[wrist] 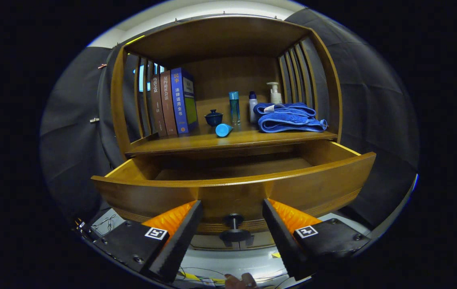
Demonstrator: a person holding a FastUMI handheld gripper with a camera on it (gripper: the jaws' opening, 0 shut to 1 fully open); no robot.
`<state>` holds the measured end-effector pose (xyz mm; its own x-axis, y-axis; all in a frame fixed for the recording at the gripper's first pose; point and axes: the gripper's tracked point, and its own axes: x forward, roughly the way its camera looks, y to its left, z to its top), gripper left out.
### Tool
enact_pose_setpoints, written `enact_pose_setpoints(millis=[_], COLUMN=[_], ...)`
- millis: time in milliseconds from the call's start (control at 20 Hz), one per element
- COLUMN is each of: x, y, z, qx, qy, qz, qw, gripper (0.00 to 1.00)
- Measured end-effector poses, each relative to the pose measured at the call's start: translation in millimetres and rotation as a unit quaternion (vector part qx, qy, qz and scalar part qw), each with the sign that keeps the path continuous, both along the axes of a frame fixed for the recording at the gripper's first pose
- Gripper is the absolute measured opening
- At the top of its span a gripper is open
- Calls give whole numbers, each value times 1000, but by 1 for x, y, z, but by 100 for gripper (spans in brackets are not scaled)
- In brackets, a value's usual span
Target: Pull open the drawer, take out the items inside it, and place them on the countertop above the cabinet.
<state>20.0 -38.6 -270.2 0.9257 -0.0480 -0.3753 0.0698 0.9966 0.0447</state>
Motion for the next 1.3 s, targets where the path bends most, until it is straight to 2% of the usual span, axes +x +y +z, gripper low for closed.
enact_pose_setpoints(millis=[800, 1300], x=[90, 102], y=[-1, -2], z=[-10, -10], qx=[0, -6], qy=[-13, -15], qz=[-9, -10], qw=[1000, 1000], gripper=[100, 99])
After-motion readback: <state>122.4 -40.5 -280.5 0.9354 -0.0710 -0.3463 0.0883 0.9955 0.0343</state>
